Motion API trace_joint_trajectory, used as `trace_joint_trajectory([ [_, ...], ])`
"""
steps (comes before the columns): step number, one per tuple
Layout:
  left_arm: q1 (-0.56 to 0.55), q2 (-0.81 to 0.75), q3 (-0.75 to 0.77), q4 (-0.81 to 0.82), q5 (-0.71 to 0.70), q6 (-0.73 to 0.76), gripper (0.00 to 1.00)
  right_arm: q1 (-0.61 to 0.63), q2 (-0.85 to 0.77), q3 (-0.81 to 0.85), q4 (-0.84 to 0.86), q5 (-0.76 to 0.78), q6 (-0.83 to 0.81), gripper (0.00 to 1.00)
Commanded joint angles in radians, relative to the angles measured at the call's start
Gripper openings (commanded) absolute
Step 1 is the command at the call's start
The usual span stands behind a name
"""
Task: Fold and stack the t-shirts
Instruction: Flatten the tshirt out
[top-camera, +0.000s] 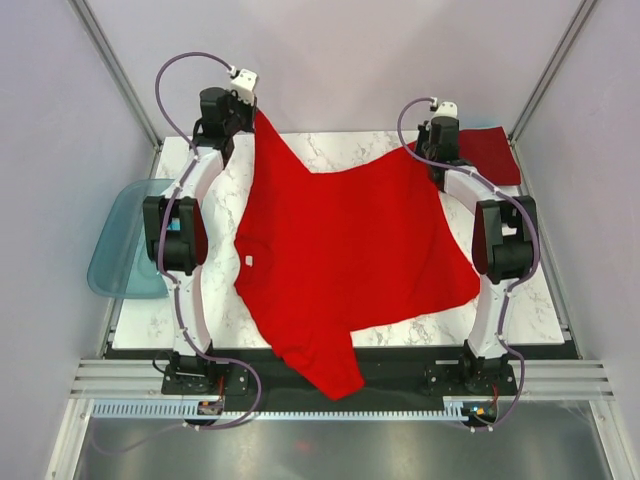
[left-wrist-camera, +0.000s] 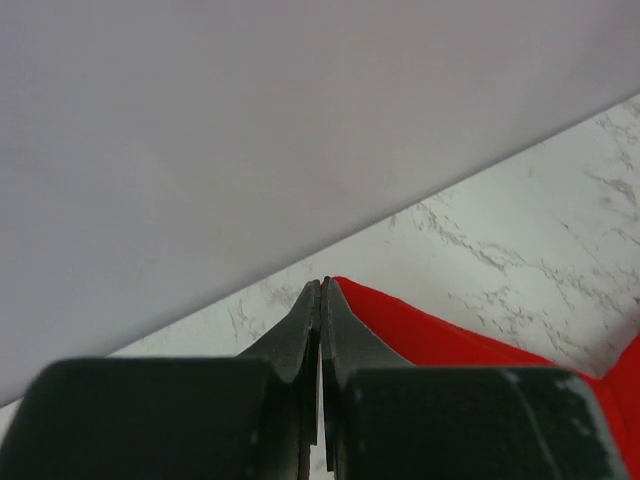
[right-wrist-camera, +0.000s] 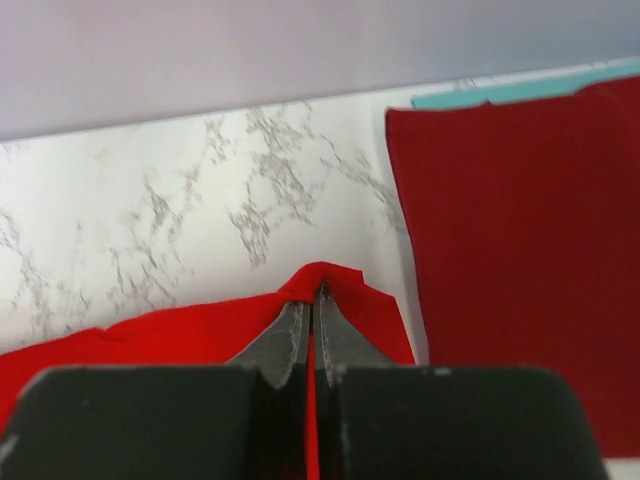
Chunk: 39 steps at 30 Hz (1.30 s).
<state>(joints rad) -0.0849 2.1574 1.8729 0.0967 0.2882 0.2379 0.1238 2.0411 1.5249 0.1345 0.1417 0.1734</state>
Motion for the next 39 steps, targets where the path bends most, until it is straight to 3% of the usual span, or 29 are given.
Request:
trace_joint_trajectory([
  [1, 0.004, 0.038, 0.123, 0.090, -0.067, 0.037, 0.02, -0.018, 0.040, 0.113, 0.142, -0.116, 0.034, 0.00],
  [10, 0.005, 0.036, 0.149, 0.126, -0.027, 0.047, 0.02, -0.019, 0.085, 0.210, 0.114, -0.106, -0.005, 0.00],
  [23, 0.008, -0.115, -0.024, 0.129, -0.064, 0.052, 0.02, -0.019, 0.048, 0.238, 0.037, -0.111, -0.008, 0.00],
  [29, 0.007, -0.336, -0.109, 0.135, -0.127, 0.035, 0.02, -0.018, -0.192, 0.205, -0.105, -0.062, -0.025, 0.00],
  [39, 0.002, -0.888, -0.290, 0.138, -0.158, 0.021, 0.02, -0.018, -0.703, 0.187, -0.433, -0.128, -0.019, 0.00],
])
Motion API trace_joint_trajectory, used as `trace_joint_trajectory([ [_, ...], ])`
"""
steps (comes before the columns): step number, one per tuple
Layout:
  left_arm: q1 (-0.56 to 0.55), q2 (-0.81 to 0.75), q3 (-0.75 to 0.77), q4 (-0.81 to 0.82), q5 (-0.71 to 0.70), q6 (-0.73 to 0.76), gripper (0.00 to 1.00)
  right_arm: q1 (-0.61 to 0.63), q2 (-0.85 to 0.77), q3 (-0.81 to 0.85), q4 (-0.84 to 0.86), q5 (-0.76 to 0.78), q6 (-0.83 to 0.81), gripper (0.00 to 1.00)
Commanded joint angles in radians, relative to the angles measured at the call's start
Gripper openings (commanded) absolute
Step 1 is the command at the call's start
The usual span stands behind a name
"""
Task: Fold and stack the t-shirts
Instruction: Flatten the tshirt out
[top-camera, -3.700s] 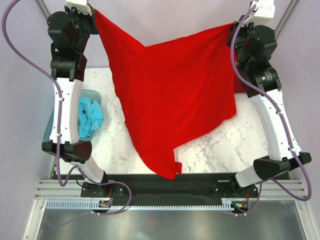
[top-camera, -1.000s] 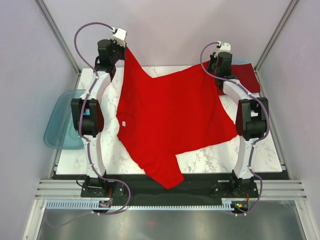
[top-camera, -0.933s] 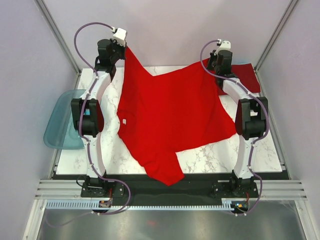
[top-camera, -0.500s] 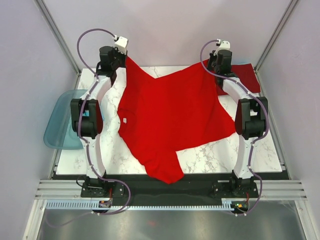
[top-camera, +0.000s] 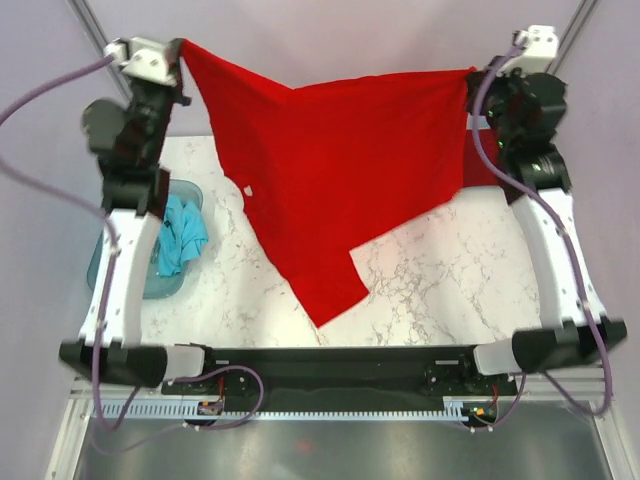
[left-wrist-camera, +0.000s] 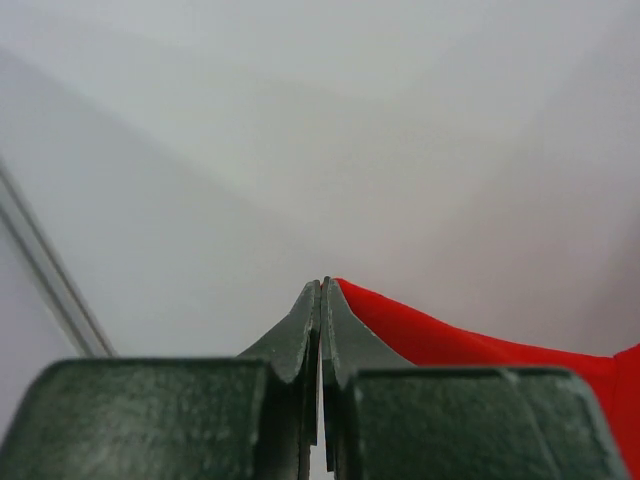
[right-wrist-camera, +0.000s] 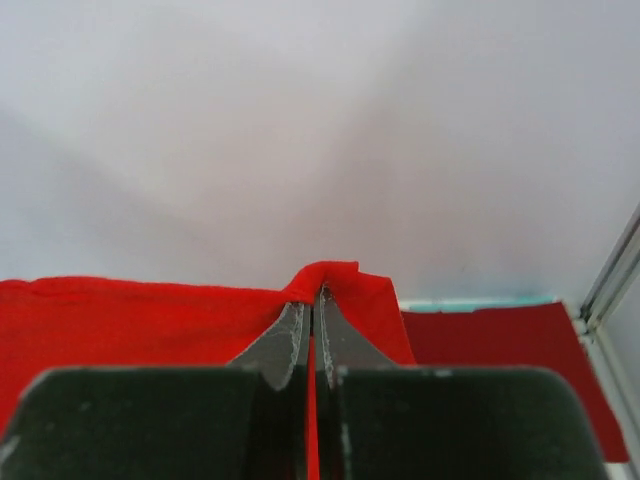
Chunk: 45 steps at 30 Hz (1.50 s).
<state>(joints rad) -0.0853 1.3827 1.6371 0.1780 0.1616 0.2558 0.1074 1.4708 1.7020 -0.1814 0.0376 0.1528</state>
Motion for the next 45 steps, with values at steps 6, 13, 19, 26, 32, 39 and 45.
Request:
trace_joint_trajectory([
  [6, 0.001, -0.407, -0.149, 0.054, -0.066, -0.006, 0.02, -0.003, -0.415, -0.042, -0.187, -0.128, 0.053, 0.00],
  [13, 0.001, -0.639, -0.175, 0.055, -0.079, -0.003, 0.02, -0.003, -0.605, 0.068, -0.322, -0.165, 0.089, 0.00],
  [19, 0.001, -0.672, -0.105, 0.032, -0.106, 0.040, 0.02, -0.002, -0.658, 0.206, -0.408, -0.137, 0.125, 0.00],
  [26, 0.001, -0.585, 0.121, -0.005, -0.089, 0.045, 0.02, -0.002, -0.603, 0.450, -0.426, -0.079, 0.171, 0.00],
  [32, 0.001, -0.703, 0.089, -0.005, -0.005, -0.039, 0.02, 0.000, -0.702, 0.476, -0.394, -0.137, 0.229, 0.00],
  [39, 0.001, -0.924, 0.006, -0.024, 0.081, -0.144, 0.02, -0.002, -0.833, 0.472, -0.414, -0.223, 0.290, 0.00],
  [45, -0.013, -0.878, 0.136, -0.106, 0.072, -0.047, 0.02, -0.002, -0.811, 0.443, -0.440, -0.059, 0.272, 0.00],
])
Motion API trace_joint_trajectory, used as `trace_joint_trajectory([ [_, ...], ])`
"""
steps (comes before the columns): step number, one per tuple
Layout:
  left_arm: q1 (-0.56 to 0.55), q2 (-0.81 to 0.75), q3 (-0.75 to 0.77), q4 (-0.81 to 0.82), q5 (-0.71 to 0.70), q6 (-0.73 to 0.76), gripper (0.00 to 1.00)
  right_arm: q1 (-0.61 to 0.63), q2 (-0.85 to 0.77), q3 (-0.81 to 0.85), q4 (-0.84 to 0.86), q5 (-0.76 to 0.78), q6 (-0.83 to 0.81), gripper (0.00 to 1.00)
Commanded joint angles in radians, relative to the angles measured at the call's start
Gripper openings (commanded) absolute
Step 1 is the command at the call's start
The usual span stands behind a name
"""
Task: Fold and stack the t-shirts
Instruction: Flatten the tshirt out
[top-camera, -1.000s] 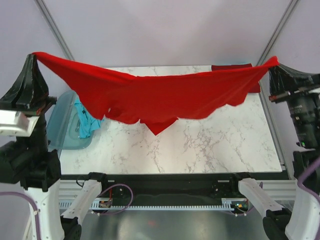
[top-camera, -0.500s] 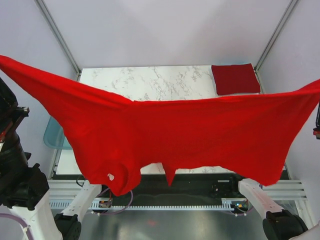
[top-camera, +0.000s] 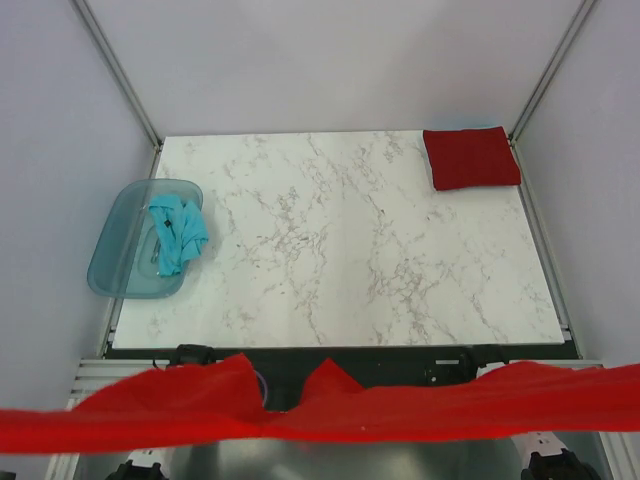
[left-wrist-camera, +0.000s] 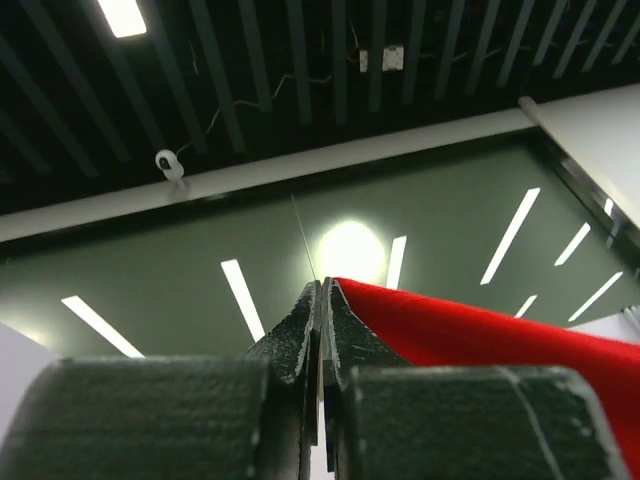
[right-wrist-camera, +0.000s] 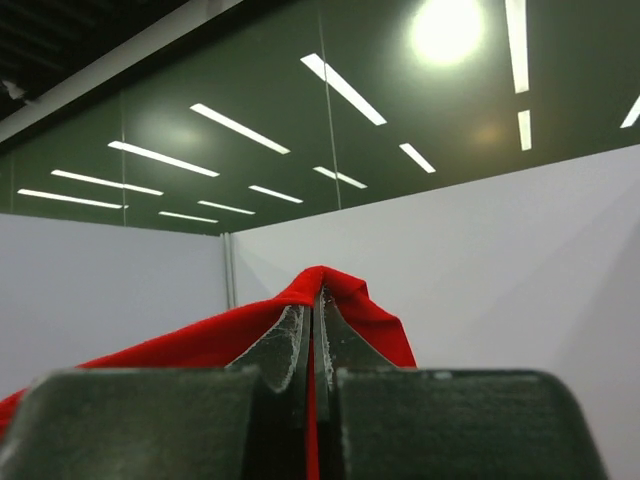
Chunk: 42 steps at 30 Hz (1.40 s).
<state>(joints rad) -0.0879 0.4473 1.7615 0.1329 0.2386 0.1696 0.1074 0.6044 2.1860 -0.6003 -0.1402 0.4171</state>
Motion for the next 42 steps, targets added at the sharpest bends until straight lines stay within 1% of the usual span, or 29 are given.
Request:
trace_joint_trajectory([
  [1, -0.024, 0.089, 0.019, -0.061, -0.013, 0.063, 0.02, 0.003, 0.072, -0.049, -0.019, 0.134, 0.000, 0.00],
  [3, -0.047, 0.132, 0.027, -0.059, -0.016, 0.105, 0.02, 0.011, 0.130, -0.071, 0.022, 0.197, -0.030, 0.00],
  [4, -0.068, 0.192, 0.027, -0.059, -0.025, 0.122, 0.02, 0.015, 0.153, -0.095, 0.043, 0.211, -0.040, 0.00],
  [7, -0.084, 0.296, 0.010, -0.059, -0.041, 0.203, 0.02, 0.018, 0.231, -0.159, 0.144, 0.270, -0.089, 0.00],
  [8, -0.085, 0.364, 0.001, -0.059, -0.032, 0.224, 0.02, 0.018, 0.265, -0.217, 0.196, 0.283, -0.098, 0.00],
  [9, -0.084, 0.393, -0.011, -0.059, -0.019, 0.255, 0.02, 0.018, 0.279, -0.251, 0.224, 0.283, -0.109, 0.00],
  [12, -0.085, 0.496, -0.088, -0.038, -0.009, 0.304, 0.02, 0.018, 0.302, -0.429, 0.365, 0.234, -0.113, 0.00],
  [13, -0.084, 0.522, -0.150, -0.023, -0.013, 0.344, 0.02, 0.018, 0.301, -0.489, 0.410, 0.222, -0.110, 0.00],
  [14, -0.084, 0.557, -0.190, 0.028, -0.016, 0.361, 0.02, 0.020, 0.296, -0.620, 0.501, 0.205, -0.112, 0.00],
  [15, -0.084, 0.579, -0.232, 0.058, -0.012, 0.393, 0.02, 0.020, 0.294, -0.685, 0.542, 0.206, -0.115, 0.00],
  [16, -0.081, 0.599, -0.317, 0.089, 0.002, 0.406, 0.02, 0.018, 0.296, -0.807, 0.580, 0.208, -0.120, 0.00],
  [17, -0.078, 0.619, -0.357, 0.155, 0.013, 0.413, 0.02, 0.020, 0.301, -0.868, 0.659, 0.205, -0.121, 0.00],
  [18, -0.073, 0.670, -0.391, 0.177, 0.025, 0.415, 0.02, 0.018, 0.307, -0.928, 0.704, 0.196, -0.123, 0.00],
  [19, -0.066, 0.697, -0.451, 0.200, 0.040, 0.415, 0.02, 0.018, 0.316, -1.044, 0.749, 0.188, -0.124, 0.00],
  [20, -0.062, 0.730, -0.477, 0.220, 0.044, 0.416, 0.02, 0.018, 0.343, -1.102, 0.854, 0.182, -0.114, 0.00],
  [22, -0.038, 0.827, -0.558, 0.298, 0.062, 0.412, 0.02, 0.018, 0.389, -1.242, 0.969, 0.180, -0.101, 0.00],
  [23, -0.027, 0.862, -0.582, 0.327, 0.071, 0.404, 0.02, 0.020, 0.455, -1.273, 1.064, 0.183, -0.100, 0.00],
  [24, -0.016, 0.901, -0.597, 0.379, 0.079, 0.398, 0.02, 0.017, 0.495, -1.295, 1.106, 0.189, -0.103, 0.00],
  [25, -0.001, 0.998, -0.608, 0.393, 0.085, 0.407, 0.02, 0.020, 0.541, -1.315, 1.146, 0.192, -0.103, 0.00],
  [26, 0.004, 1.046, -0.605, 0.411, 0.084, 0.413, 0.02, 0.020, 0.642, -1.315, 1.203, 0.200, -0.103, 0.00],
  [27, 0.013, 1.103, -0.584, 0.431, 0.082, 0.430, 0.02, 0.018, 0.696, -1.309, 1.229, 0.205, -0.109, 0.00],
  [28, 0.014, 1.196, -0.564, 0.439, 0.079, 0.432, 0.02, 0.018, 0.806, -1.287, 1.273, 0.206, -0.107, 0.00],
  [30, 0.017, 1.295, -0.515, 0.448, 0.074, 0.436, 0.02, 0.018, 0.914, -1.243, 1.284, 0.205, -0.107, 0.00],
  [31, 0.019, 1.377, -0.457, 0.451, 0.079, 0.439, 0.02, 0.017, 1.014, -1.193, 1.290, 0.185, -0.106, 0.00],
  [35, 0.017, 1.546, -0.297, 0.456, 0.050, 0.421, 0.02, 0.006, 1.224, -1.070, 1.333, 0.142, -0.104, 0.00],
  [36, 0.019, 1.577, -0.240, 0.458, 0.042, 0.403, 0.02, 0.005, 1.257, -1.043, 1.330, 0.143, -0.103, 0.00],
  [38, 0.017, 1.620, -0.197, 0.458, 0.027, 0.400, 0.02, -0.005, 1.357, -0.956, 1.318, 0.096, -0.112, 0.00],
  [39, 0.017, 1.655, -0.179, 0.458, 0.024, 0.389, 0.02, -0.006, 1.388, -0.927, 1.314, 0.091, -0.115, 0.00],
  [42, 0.017, 1.679, -0.155, 0.458, 0.024, 0.380, 0.02, -0.008, 1.492, -0.826, 1.300, 0.083, -0.150, 0.00],
])
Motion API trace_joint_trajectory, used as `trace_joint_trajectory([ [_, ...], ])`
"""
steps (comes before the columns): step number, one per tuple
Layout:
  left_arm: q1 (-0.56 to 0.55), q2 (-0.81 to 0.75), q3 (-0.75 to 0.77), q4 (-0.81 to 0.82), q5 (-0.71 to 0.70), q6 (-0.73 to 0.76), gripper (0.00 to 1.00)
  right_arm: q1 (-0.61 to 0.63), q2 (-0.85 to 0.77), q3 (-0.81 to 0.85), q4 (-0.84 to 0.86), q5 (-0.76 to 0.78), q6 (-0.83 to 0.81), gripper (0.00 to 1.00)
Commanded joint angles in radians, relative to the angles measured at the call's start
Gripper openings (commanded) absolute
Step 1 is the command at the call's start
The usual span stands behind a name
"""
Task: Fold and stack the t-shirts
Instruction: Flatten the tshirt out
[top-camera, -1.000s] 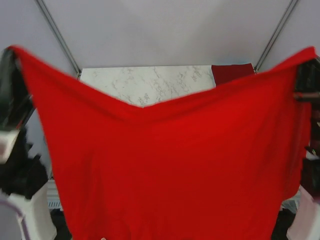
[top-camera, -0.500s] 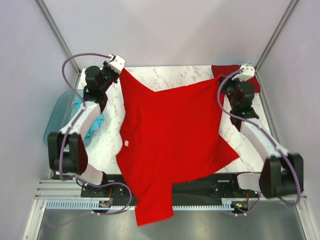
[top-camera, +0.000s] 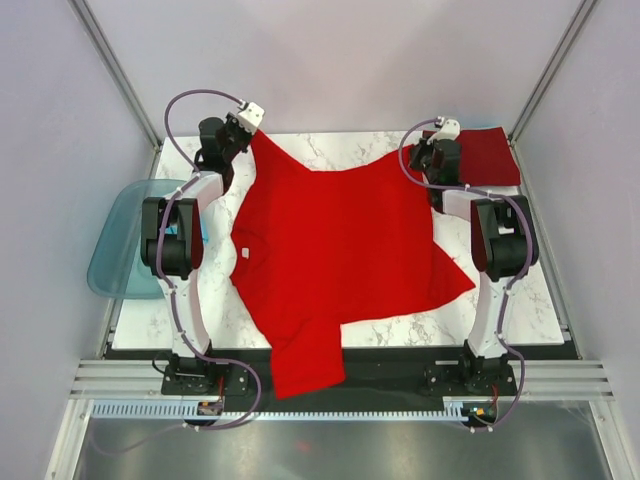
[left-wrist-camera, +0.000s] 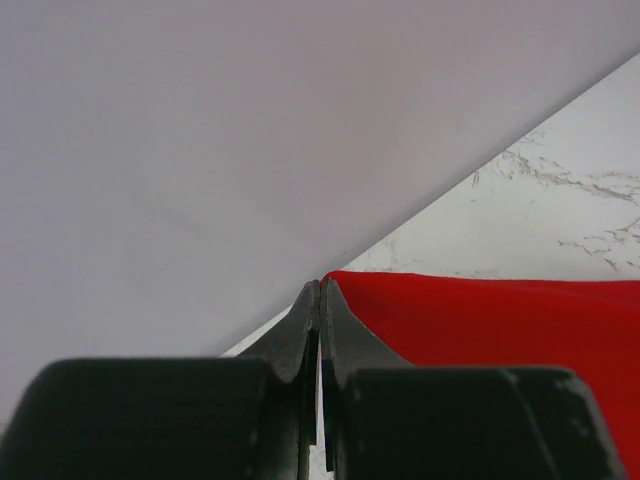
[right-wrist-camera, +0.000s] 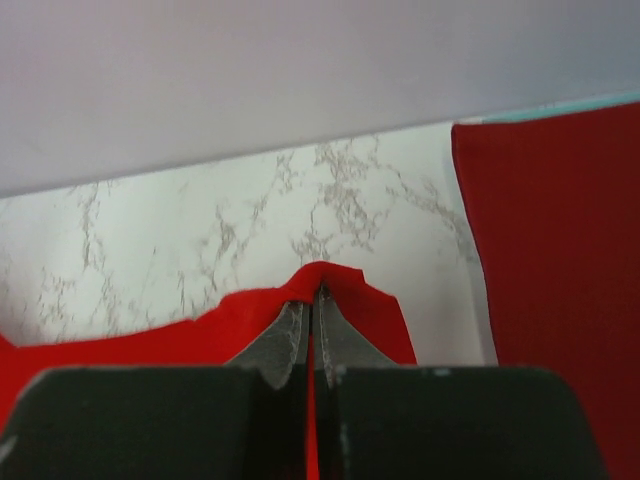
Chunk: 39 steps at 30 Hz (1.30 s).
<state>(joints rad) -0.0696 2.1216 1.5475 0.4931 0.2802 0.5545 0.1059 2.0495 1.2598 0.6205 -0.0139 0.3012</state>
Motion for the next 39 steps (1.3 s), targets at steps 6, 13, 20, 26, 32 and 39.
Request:
trace_joint_trajectory([
  [6, 0.001, 0.001, 0.036, 0.096, -0.079, 0.019, 0.02, -0.014, 0.213, 0.340, -0.019, -0.003, -0.117, 0.00],
  [13, 0.008, 0.005, 0.019, 0.094, -0.142, 0.047, 0.02, -0.014, 0.231, 0.400, -0.042, 0.176, -0.068, 0.00],
  [20, 0.019, 0.011, 0.011, 0.094, -0.167, 0.065, 0.02, -0.012, 0.330, 0.496, -0.016, 0.056, -0.077, 0.00],
  [26, 0.045, 0.001, 0.005, 0.094, -0.167, 0.073, 0.02, -0.011, 0.474, 0.684, -0.035, -0.130, -0.100, 0.00],
  [32, 0.059, 0.008, 0.014, 0.094, -0.161, 0.073, 0.02, -0.003, 0.546, 0.700, 0.107, -0.101, -0.040, 0.00],
  [39, 0.065, -0.040, -0.029, 0.084, -0.112, 0.064, 0.02, -0.011, 0.575, 0.725, 0.113, -0.067, -0.120, 0.01],
])
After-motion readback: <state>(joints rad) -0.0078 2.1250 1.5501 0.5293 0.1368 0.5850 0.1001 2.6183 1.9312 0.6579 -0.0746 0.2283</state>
